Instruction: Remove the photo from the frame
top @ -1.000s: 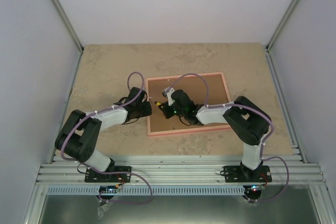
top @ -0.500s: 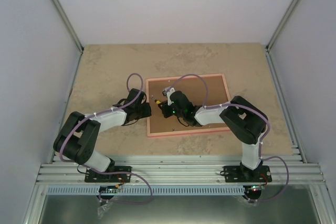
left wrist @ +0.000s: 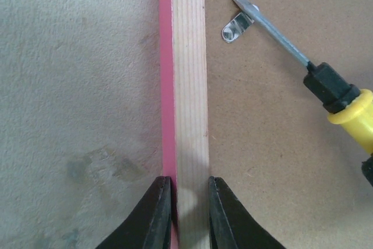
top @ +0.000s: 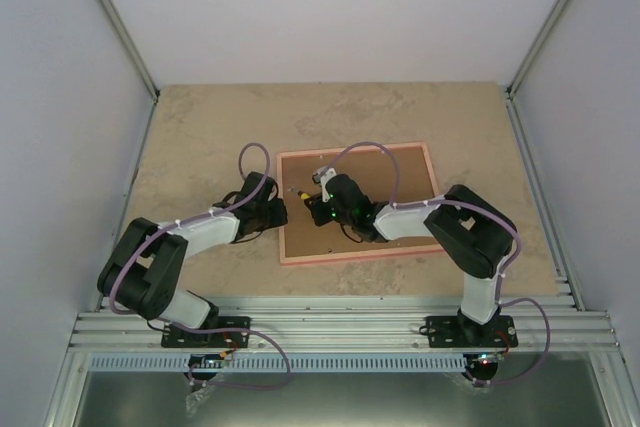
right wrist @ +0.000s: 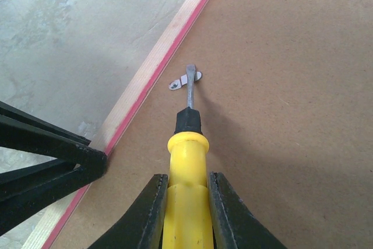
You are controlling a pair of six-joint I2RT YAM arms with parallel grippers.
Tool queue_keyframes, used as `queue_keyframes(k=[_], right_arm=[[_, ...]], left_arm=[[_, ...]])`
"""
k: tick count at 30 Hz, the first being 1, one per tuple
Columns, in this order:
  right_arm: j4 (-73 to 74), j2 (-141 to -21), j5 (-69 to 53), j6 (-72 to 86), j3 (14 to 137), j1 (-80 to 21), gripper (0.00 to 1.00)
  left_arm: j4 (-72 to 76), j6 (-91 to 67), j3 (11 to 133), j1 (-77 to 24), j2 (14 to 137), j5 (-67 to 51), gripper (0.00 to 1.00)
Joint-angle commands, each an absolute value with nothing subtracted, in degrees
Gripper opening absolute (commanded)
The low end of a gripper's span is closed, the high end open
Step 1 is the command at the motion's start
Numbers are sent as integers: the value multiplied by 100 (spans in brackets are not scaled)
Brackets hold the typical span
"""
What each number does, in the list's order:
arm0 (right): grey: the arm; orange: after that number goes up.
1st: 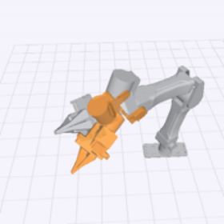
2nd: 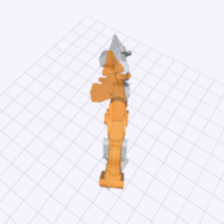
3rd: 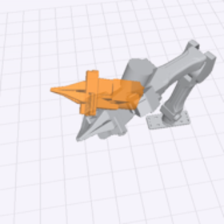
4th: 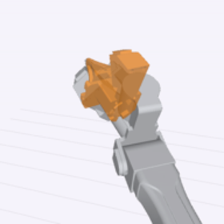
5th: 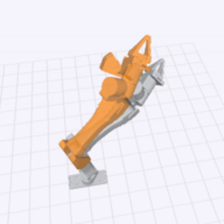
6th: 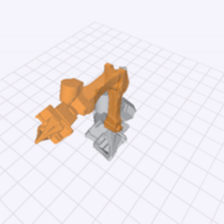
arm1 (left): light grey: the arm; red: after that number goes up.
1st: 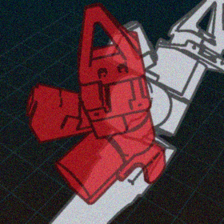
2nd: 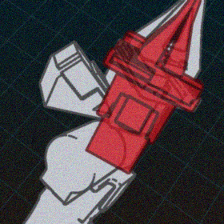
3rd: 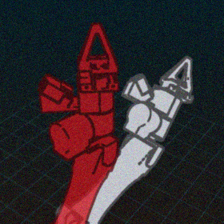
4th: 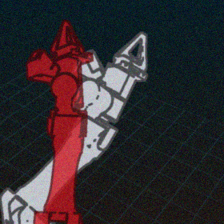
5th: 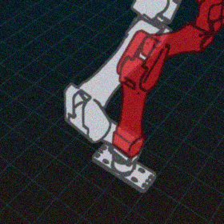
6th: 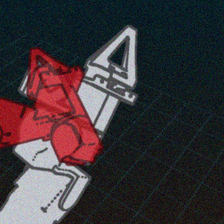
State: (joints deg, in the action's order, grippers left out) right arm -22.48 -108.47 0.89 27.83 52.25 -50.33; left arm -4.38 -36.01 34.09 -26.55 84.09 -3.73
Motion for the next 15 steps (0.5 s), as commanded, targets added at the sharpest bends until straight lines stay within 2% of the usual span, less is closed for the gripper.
queue_keyframes(k=[1, 15], right_arm=[[-1614, -10667, 103, 2671, 5167, -5042, 0], [-503, -10537, -209, 2446, 5607, -5037, 1]], left_arm=[[-472, -3790, 3346, -2681, 8260, -389, 11], [-391, -3917, 3315, -2681, 8279, -348, 11]])
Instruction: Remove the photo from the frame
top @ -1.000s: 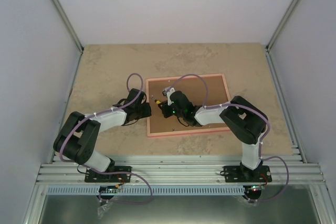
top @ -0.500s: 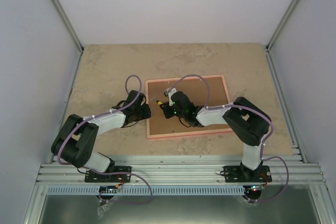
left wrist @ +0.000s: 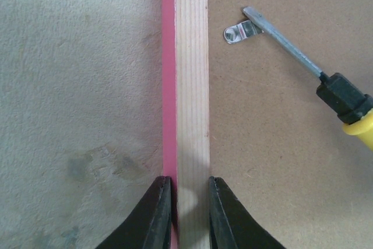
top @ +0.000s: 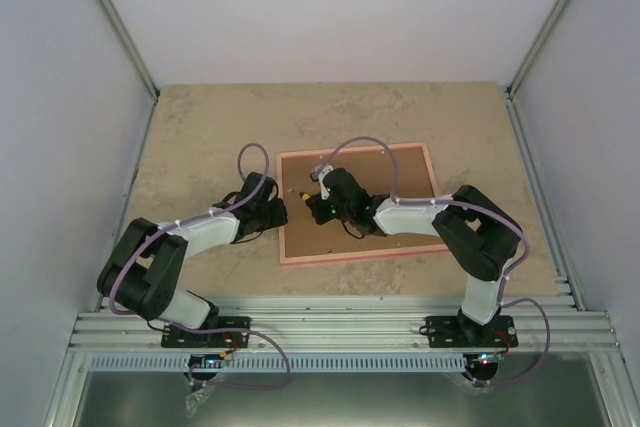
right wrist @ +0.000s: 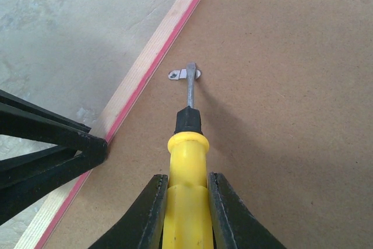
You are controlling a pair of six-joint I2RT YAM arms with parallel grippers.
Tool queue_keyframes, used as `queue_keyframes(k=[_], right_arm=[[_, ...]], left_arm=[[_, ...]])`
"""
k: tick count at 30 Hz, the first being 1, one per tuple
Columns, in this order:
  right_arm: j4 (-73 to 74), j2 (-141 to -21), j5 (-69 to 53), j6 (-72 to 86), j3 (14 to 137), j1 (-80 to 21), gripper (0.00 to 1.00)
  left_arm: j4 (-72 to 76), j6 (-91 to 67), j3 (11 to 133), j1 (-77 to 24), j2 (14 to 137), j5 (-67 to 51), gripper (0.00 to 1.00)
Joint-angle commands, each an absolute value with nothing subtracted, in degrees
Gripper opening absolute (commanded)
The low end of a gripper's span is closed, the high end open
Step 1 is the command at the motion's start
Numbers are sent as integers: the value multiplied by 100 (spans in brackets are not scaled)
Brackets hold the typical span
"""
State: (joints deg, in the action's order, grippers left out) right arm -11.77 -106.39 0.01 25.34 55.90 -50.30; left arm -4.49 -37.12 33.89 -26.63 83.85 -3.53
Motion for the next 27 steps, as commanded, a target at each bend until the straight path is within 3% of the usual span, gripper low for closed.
queue_keyframes(k=[1, 15, 27], right_arm=[[-501, -10512, -218, 2445, 5588, -5036, 0], [-339, -10232, -197, 2430, 5549, -5036, 0], [-589, -9078, 431, 2293, 4865, -4834, 1]], left_arm=[[-376, -3923, 3312, -2681, 8272, -349, 11], [-312, -3996, 3248, -2680, 8249, -322, 11], [-234, -4615, 2967, -2681, 7816, -149, 12]])
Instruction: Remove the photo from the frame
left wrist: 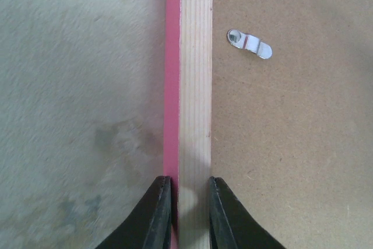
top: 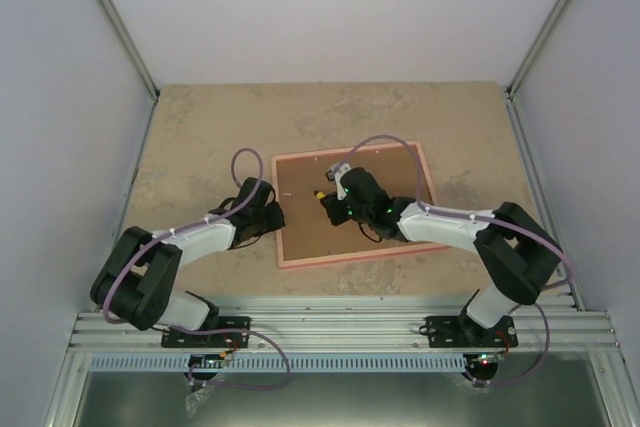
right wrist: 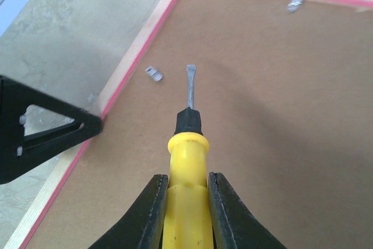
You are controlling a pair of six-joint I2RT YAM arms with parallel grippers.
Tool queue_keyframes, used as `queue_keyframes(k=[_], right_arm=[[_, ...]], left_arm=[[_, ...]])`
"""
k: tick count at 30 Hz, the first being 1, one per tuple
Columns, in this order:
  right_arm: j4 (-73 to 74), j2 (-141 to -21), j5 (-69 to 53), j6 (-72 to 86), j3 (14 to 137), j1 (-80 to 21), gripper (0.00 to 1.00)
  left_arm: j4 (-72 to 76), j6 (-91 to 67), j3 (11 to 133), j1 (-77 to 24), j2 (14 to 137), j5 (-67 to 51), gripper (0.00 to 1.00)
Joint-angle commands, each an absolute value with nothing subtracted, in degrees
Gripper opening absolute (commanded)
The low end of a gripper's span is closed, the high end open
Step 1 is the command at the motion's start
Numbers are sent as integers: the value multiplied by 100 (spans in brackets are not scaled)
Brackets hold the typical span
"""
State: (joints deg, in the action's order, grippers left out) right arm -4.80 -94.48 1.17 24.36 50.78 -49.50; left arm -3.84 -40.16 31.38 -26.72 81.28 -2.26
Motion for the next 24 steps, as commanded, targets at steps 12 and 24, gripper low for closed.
queue_keyframes(k=[12, 24], right_arm=[[-949, -8427, 482, 2226, 4181, -4578, 0], [-1054, -7955, 362, 2265, 3887, -4442, 0]], left_arm=[[525, -6036, 1890, -2814, 6733, -635, 16], [-1168, -5367, 2617, -3071, 6455, 98, 47]])
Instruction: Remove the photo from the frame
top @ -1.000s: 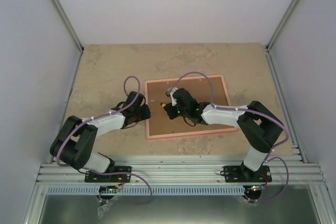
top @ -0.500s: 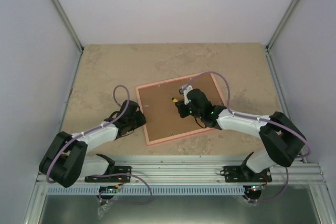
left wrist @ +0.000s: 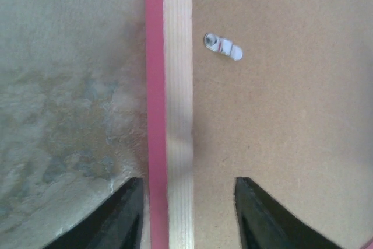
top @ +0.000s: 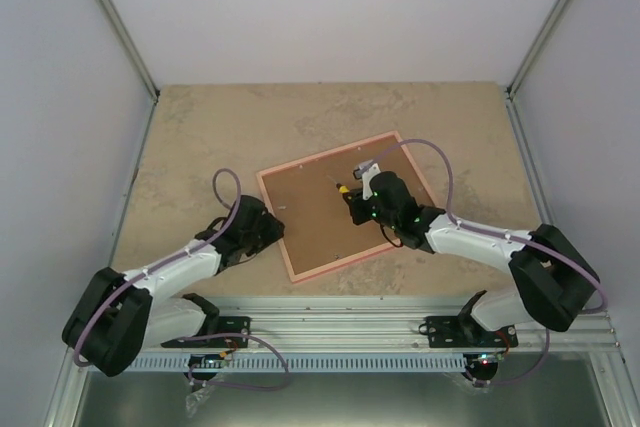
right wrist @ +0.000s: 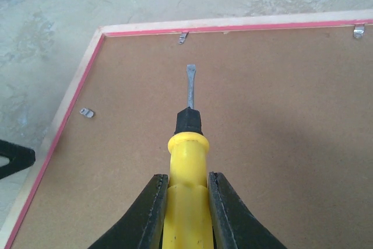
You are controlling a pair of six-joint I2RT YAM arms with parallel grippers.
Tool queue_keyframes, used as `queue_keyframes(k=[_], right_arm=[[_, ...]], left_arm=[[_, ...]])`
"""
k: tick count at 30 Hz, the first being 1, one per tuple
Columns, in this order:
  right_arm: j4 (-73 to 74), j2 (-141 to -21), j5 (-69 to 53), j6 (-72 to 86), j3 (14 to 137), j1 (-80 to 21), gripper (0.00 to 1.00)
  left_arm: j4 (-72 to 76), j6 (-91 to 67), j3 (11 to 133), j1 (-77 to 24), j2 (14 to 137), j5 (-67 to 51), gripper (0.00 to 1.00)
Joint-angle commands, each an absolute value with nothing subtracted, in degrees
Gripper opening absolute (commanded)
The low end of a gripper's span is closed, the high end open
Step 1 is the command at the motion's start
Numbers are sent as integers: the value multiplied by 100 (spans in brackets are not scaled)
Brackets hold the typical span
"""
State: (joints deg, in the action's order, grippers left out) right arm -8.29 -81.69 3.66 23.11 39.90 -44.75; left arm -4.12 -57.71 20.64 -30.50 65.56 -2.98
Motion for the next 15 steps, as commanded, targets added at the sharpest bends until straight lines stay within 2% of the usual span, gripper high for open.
queue_keyframes(k=[1, 8, 12, 15], right_arm=[[-1048, -7921, 362, 2266, 3872, -4439, 0], [-1128, -7614, 543, 2227, 3677, -4415, 0], [-1151, -7454, 699, 2183, 3580, -4414, 0], [-1215, -7364, 735, 2184, 3507, -4417, 0]], left_arm=[[-1478, -5190, 2809, -3071, 6487, 264, 51], [-2748, -3553, 4735, -3003, 7522, 1184, 72], [-3335, -2456, 6107, -2717, 8482, 943, 79], [-3726, -1829, 6913, -2498, 9193, 596, 80]])
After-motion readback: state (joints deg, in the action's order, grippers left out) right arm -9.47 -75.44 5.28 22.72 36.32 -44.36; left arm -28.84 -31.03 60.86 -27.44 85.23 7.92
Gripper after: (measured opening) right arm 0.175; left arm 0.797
